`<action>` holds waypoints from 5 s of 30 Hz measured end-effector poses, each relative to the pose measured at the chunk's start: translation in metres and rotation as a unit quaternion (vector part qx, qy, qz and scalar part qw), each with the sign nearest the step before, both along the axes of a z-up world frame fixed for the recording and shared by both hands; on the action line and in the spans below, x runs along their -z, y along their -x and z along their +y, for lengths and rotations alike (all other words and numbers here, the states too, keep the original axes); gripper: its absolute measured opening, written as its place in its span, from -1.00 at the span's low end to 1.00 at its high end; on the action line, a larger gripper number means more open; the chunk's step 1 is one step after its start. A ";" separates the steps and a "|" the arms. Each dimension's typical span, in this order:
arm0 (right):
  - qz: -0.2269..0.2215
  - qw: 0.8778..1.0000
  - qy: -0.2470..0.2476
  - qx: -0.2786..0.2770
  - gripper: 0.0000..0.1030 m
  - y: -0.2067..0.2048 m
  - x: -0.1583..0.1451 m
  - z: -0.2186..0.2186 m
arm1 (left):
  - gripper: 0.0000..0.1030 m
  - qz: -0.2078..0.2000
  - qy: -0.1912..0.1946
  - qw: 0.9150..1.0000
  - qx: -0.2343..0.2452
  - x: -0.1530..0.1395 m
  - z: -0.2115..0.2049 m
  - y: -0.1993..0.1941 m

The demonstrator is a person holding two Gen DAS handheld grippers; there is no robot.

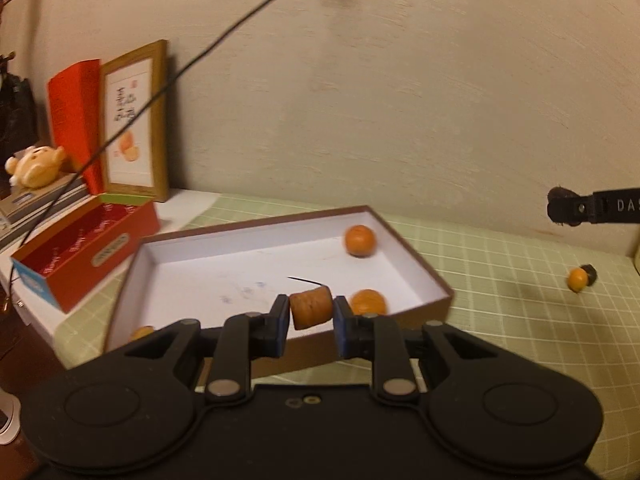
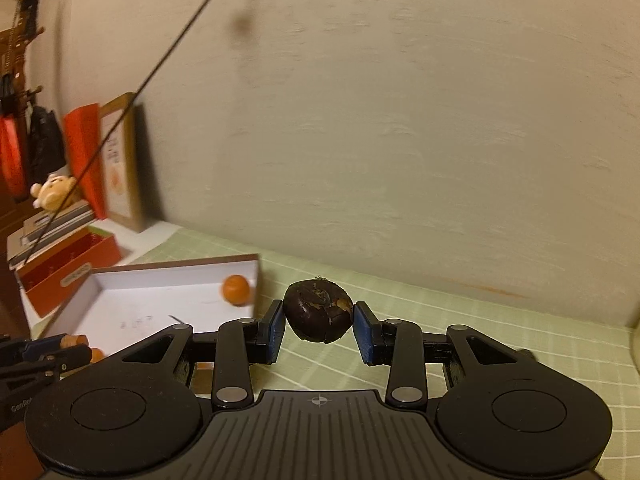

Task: Organize fruits
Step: 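Carry the orange piece and brown fruit over the white box with both tools, then open both tools to drop the piece and brown fruit into the box, then withdraw both open tools from the box toward the remaining fruits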

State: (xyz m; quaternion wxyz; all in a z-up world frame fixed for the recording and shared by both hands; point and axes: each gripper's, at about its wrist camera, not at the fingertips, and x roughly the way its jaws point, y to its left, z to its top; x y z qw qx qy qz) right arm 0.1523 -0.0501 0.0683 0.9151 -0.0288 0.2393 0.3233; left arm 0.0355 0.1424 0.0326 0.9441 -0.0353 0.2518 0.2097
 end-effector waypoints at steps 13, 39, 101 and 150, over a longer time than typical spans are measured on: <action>-0.006 0.998 0.000 -0.058 -0.28 0.017 0.004 0.071 | -0.74 -0.018 -0.007 0.999 -0.051 -0.009 0.048 0.026; 0.015 0.995 0.006 -0.099 -0.28 0.018 0.026 0.129 | -0.74 -0.030 0.002 0.995 -0.094 -0.008 0.091 0.025; -0.024 0.996 -0.016 -0.080 1.00 0.017 0.031 0.130 | 0.88 -0.027 -0.041 0.991 -0.129 -0.003 0.099 0.023; -0.038 0.989 0.012 0.141 1.00 -0.037 0.036 -0.103 | 0.87 -0.038 -0.019 0.996 0.081 0.018 -0.081 -0.094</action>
